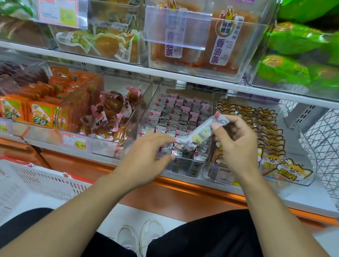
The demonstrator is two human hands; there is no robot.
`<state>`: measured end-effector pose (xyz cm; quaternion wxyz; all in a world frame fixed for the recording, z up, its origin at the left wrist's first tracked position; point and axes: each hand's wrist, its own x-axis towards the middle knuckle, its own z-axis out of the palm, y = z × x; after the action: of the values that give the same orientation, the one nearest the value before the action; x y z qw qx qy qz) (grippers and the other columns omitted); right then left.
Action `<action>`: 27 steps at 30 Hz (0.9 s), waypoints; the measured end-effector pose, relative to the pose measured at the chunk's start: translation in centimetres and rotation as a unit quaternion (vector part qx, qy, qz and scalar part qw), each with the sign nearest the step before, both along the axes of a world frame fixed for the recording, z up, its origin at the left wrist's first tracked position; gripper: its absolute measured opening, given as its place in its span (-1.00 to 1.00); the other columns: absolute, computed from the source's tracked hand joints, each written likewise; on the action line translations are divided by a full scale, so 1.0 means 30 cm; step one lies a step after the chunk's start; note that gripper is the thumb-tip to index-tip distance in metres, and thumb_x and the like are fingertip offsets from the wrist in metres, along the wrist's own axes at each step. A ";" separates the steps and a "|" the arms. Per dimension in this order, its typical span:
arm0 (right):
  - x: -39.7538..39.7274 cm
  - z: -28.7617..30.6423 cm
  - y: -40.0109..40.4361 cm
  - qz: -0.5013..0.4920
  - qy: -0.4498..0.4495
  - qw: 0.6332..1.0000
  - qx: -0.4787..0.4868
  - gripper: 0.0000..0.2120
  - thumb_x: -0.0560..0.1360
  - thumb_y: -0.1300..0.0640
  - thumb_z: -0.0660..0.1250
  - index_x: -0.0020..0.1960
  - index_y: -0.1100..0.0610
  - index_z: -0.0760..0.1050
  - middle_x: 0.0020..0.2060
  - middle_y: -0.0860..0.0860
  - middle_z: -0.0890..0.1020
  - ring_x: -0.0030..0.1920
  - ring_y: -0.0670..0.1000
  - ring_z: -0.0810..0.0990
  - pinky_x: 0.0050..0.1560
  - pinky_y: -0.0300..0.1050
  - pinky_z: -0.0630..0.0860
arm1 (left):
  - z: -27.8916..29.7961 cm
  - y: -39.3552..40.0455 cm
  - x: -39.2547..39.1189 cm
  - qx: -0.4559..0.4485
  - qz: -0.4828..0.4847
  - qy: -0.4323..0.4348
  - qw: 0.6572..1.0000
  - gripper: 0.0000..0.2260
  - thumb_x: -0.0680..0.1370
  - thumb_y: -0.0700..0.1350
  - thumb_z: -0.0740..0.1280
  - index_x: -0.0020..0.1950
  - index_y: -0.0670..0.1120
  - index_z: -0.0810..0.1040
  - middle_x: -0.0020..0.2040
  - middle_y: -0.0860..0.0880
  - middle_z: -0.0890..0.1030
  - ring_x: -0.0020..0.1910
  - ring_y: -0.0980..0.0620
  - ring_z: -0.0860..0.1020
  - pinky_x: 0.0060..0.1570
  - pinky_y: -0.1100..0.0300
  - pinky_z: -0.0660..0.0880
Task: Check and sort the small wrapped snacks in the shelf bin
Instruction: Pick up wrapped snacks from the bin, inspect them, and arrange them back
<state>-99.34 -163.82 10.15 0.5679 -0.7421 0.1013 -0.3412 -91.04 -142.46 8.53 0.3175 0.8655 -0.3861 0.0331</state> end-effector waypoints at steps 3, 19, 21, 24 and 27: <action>-0.009 -0.018 -0.006 0.031 0.060 0.991 -0.119 -0.85 0.51 0.05 0.46 0.03 -0.17 0.59 -0.13 -0.14 0.70 -0.12 -0.08 0.68 -0.14 -0.07 0.64 | -0.040 -0.030 -0.014 0.138 -0.046 -0.036 0.989 -0.33 0.60 0.19 0.31 0.63 0.01 0.19 0.63 0.09 0.17 0.62 0.07 0.02 0.59 0.02 -0.12; 0.016 -0.026 0.043 0.074 0.238 0.816 -0.522 -0.79 0.60 -0.06 0.32 0.20 -0.19 0.63 0.11 -0.21 0.64 0.17 -0.03 0.42 0.25 -0.01 0.30 | -0.078 -0.051 -0.018 0.249 -0.021 -0.080 0.965 -0.18 0.59 0.20 0.28 0.66 0.00 -0.13 0.67 0.04 -0.06 0.64 -0.01 -0.13 0.58 -0.16 -0.18; 0.019 -0.032 0.041 0.061 0.236 0.780 -0.576 -0.78 0.61 -0.09 0.30 0.21 -0.23 0.62 0.12 -0.23 0.65 0.18 0.00 0.43 0.30 0.01 0.20 | -0.067 -0.053 -0.028 0.212 -0.031 -0.084 0.973 -0.21 0.60 0.17 0.30 0.66 0.03 -0.11 0.67 0.04 -0.01 0.64 0.01 -0.12 0.59 -0.13 -0.19; 0.010 -0.018 0.016 -0.023 0.230 0.750 -0.619 -0.84 0.49 -0.11 0.43 0.07 -0.23 0.67 -0.04 -0.19 0.68 0.13 0.03 0.50 0.40 0.06 0.07 | -0.049 -0.060 -0.052 0.153 -0.076 -0.111 0.979 -0.24 0.60 0.15 0.30 0.66 0.03 -0.05 0.66 0.08 0.02 0.64 0.06 -0.13 0.59 -0.06 -0.22; 0.004 -0.011 0.005 -0.077 0.252 0.717 -0.645 -0.88 0.40 -0.17 0.49 -0.08 -0.21 0.71 -0.18 -0.16 0.68 0.01 0.05 0.53 0.34 0.06 0.10 | -0.055 -0.065 -0.077 0.195 -0.101 -0.143 0.965 -0.22 0.60 0.18 0.27 0.66 0.01 -0.10 0.67 0.10 -0.03 0.63 0.06 -0.21 0.57 -0.09 -0.31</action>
<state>-99.21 -163.67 9.83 -0.1232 -0.9768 0.0529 -0.1668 -93.34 -144.41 6.88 0.0856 0.8533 -0.5121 0.0484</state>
